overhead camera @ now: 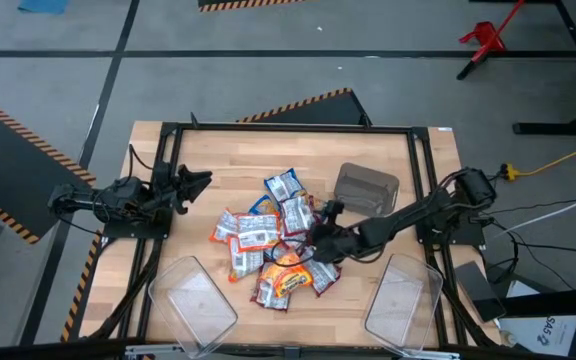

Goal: Sort Maruchan noodles
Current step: Put the red noodle pack into the black bin

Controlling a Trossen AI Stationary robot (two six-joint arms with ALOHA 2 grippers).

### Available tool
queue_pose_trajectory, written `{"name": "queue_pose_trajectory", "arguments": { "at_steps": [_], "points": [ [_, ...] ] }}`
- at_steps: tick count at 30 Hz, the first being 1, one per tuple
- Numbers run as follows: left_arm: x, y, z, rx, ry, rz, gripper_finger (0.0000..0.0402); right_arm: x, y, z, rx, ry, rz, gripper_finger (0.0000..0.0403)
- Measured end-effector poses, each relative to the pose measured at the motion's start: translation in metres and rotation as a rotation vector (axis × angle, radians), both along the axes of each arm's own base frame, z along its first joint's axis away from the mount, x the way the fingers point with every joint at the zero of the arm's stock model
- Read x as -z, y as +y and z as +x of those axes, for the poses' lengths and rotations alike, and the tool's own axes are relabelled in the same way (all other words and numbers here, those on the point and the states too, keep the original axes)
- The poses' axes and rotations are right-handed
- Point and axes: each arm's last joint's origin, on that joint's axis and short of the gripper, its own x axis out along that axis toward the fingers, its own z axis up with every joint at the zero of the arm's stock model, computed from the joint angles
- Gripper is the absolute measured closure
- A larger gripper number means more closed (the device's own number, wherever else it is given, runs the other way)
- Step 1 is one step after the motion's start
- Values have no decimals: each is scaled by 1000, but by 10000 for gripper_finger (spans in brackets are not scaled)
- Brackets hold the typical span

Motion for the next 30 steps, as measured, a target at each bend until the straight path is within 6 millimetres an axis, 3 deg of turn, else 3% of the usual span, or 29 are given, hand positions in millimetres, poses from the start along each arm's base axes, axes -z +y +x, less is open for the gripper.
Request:
{"name": "queue_pose_trajectory", "arguments": {
  "at_steps": [8,18,26,30],
  "points": [
    [0,0,0,12,2,5,243,0,0,-4,20,53,73,181],
    [0,0,0,6,4,9,243,1,-1,-6,55,54,103,258],
    [0,0,0,5,4,9,243,1,-1,-7,72,47,106,382],
    [0,0,0,5,4,10,243,1,-1,-7,84,41,114,391]
  ]
}}
